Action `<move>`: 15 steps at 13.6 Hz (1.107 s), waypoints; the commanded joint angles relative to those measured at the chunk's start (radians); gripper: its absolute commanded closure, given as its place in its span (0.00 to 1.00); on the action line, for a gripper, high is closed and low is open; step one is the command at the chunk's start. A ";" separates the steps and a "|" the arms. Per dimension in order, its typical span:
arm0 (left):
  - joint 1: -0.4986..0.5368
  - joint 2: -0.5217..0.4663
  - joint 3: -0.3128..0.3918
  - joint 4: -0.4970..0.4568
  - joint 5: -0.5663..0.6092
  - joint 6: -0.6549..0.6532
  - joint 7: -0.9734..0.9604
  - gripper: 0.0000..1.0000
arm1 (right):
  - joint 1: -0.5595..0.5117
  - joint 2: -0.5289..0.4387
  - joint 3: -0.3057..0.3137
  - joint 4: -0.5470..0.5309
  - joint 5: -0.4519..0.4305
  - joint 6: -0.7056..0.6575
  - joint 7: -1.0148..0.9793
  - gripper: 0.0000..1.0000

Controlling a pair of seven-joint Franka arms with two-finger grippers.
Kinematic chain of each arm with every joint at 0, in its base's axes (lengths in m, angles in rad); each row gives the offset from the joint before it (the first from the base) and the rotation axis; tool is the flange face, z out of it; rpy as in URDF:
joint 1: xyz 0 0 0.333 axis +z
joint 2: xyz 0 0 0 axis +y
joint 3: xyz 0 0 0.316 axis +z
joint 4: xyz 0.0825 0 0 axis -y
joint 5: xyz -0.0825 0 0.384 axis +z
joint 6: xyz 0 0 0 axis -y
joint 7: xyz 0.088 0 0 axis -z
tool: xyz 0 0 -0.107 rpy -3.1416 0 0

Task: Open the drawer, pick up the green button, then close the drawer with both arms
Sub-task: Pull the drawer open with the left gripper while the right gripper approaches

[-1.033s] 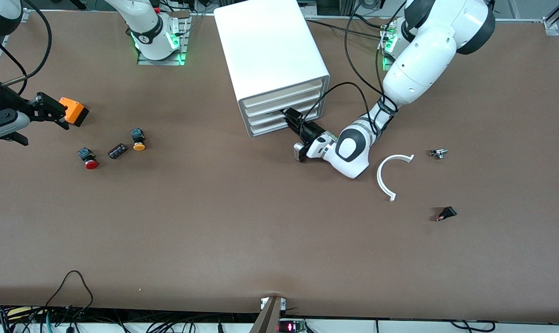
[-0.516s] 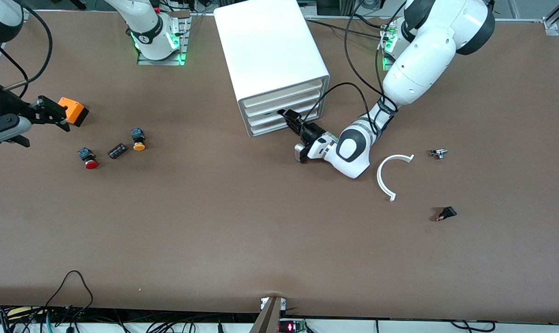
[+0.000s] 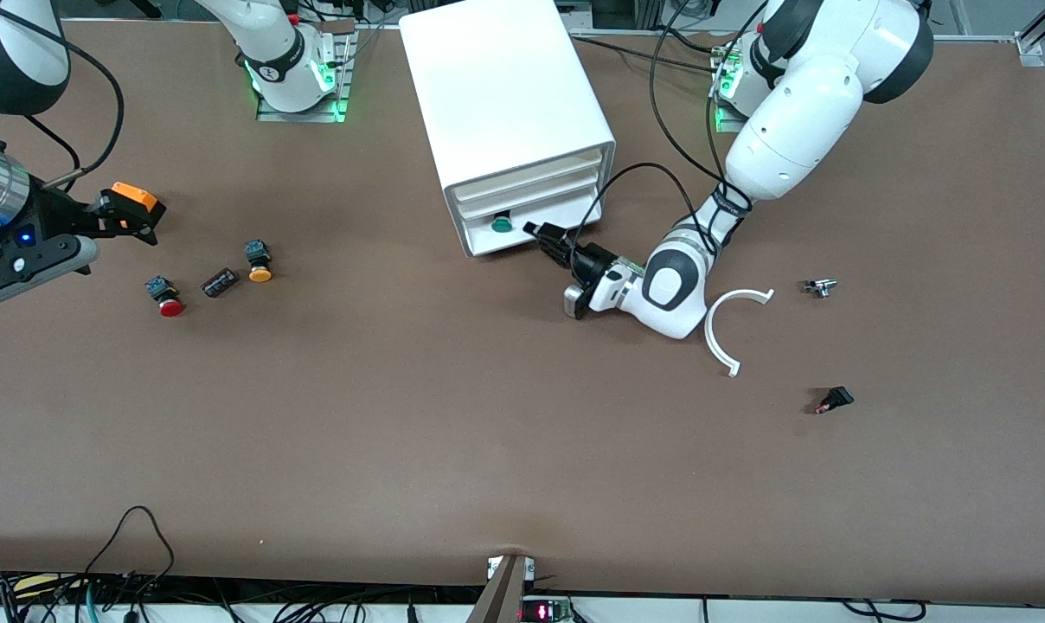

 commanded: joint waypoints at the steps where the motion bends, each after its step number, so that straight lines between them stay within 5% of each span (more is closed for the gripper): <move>1: 0.043 -0.016 -0.013 -0.013 -0.087 0.030 -0.002 1.00 | 0.035 0.027 -0.002 0.040 0.011 -0.017 0.006 0.00; 4: 0.073 -0.022 -0.013 -0.013 -0.109 0.048 -0.002 1.00 | 0.095 0.079 -0.002 0.086 0.017 -0.011 0.017 0.00; 7: 0.100 -0.031 -0.013 -0.010 -0.126 0.053 -0.004 1.00 | 0.123 0.134 -0.004 0.109 0.144 0.026 0.017 0.00; 9: 0.103 -0.049 -0.011 -0.024 -0.124 0.053 -0.013 0.00 | 0.164 0.179 -0.004 0.118 0.159 0.074 0.061 0.00; 11: 0.103 -0.121 0.001 -0.059 -0.094 0.066 -0.085 0.00 | 0.233 0.215 -0.004 0.149 0.158 0.095 0.200 0.00; 15: 0.109 -0.348 0.068 -0.059 0.303 0.065 -0.422 0.00 | 0.379 0.304 -0.004 0.228 0.158 0.141 0.421 0.00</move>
